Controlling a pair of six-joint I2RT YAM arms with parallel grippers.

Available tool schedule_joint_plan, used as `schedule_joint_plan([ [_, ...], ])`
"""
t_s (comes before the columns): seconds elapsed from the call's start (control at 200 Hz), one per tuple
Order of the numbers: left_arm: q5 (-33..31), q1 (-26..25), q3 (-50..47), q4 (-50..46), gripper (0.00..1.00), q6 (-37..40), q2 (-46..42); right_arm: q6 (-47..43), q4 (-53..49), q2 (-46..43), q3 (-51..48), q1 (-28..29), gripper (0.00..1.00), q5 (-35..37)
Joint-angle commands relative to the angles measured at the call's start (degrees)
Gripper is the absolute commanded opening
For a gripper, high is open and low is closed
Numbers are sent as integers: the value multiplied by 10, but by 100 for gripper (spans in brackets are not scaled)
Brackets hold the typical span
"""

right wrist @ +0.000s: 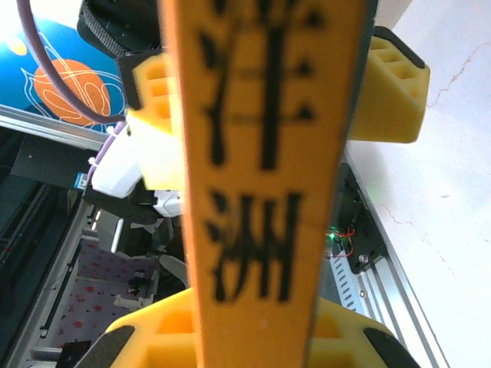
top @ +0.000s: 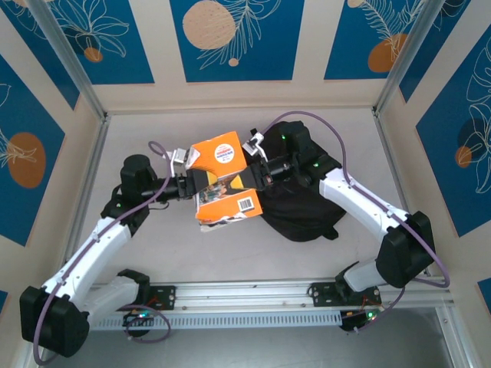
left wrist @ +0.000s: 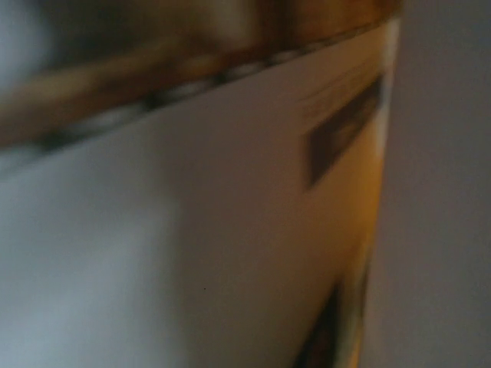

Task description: Pack books, pencil case, and school supplies into a backpack

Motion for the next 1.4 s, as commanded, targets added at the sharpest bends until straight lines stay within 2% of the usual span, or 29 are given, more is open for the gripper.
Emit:
schedule_joint_plan([
  [0.0,43,-18,21,69,82,-27,0,21,40,-15,-14,-16,0,-28],
  [0.18,25,-23,21,45,58,-8,-16,3,16,-25,-38,-63,0,-14],
  [0.4,6,-28,-4,82,25,-30,-6,-55,-56,-29,-31,-71,0,-5],
  [0.505,5,-45,-6,90,22,-31,7,-67,-71,-27,-26,-70,0,-8],
  [0.695,-15,-58,7,46,26,5,9,-86,-96,-24,-18,-69,0,-17],
  [0.74,-15,-59,7,44,22,9,10,-93,-108,-22,-14,-70,0,-17],
  [0.825,-26,-59,5,40,0,12,8,-100,-119,-23,-11,-71,1,1],
  [0.875,-41,-59,3,35,0,12,4,-92,-110,-28,-15,-71,9,16],
  [0.995,-73,-59,-5,53,0,-9,-3,-11,-10,-52,-58,-72,34,52],
  [1.145,-151,-58,-22,85,0,-52,-22,221,315,-80,-199,-66,57,98],
  [1.22,-191,-58,-42,136,0,-92,-31,280,387,-76,-231,-58,63,116],
  [1.395,-234,-58,-44,212,0,-152,-9,379,500,-81,-275,-36,73,189],
])
